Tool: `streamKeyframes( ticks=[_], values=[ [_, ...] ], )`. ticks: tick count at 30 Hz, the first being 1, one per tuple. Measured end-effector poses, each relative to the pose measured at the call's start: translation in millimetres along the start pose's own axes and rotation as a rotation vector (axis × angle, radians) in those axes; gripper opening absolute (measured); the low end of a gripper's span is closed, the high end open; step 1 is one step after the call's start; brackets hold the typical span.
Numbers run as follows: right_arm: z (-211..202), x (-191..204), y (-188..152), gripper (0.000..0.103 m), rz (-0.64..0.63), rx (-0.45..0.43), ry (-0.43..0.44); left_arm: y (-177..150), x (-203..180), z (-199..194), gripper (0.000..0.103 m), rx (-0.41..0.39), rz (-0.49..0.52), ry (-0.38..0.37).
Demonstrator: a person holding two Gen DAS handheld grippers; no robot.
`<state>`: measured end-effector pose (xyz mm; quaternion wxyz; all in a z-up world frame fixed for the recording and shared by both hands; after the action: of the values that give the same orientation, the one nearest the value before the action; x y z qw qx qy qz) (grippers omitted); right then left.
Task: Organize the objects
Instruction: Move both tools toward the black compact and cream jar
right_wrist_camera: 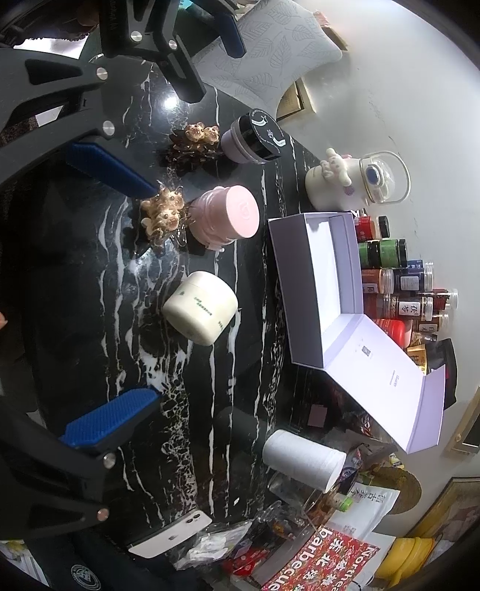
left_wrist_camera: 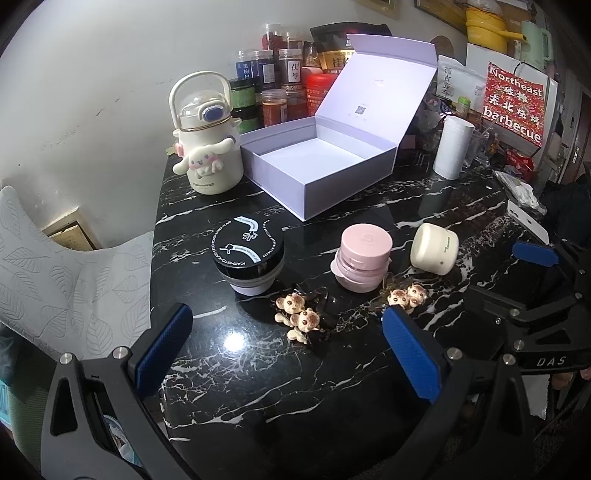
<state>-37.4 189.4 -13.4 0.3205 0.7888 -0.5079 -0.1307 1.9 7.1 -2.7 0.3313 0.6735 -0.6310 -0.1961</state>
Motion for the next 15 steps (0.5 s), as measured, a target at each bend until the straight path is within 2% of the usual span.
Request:
streamKeyframes(
  ticks=[15],
  values=[
    [-4.7,-7.4,-4.1,0.103,0.006,-0.006,-0.011,-0.1,-5.3,-2.1,0.103,-0.007,-0.011,-0.003]
  ],
)
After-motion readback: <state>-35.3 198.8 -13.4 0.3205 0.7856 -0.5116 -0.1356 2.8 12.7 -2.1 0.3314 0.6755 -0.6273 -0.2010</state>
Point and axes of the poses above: each gripper's, at about its wrist camera, not at the fingertips, and z roughly the way its jaws point, x to its left, y to its top, the point moved 1 cm from there along z, roughly the way its jaws point, and after that the axes turned 10 degrees about y, right-handed, at the moved point
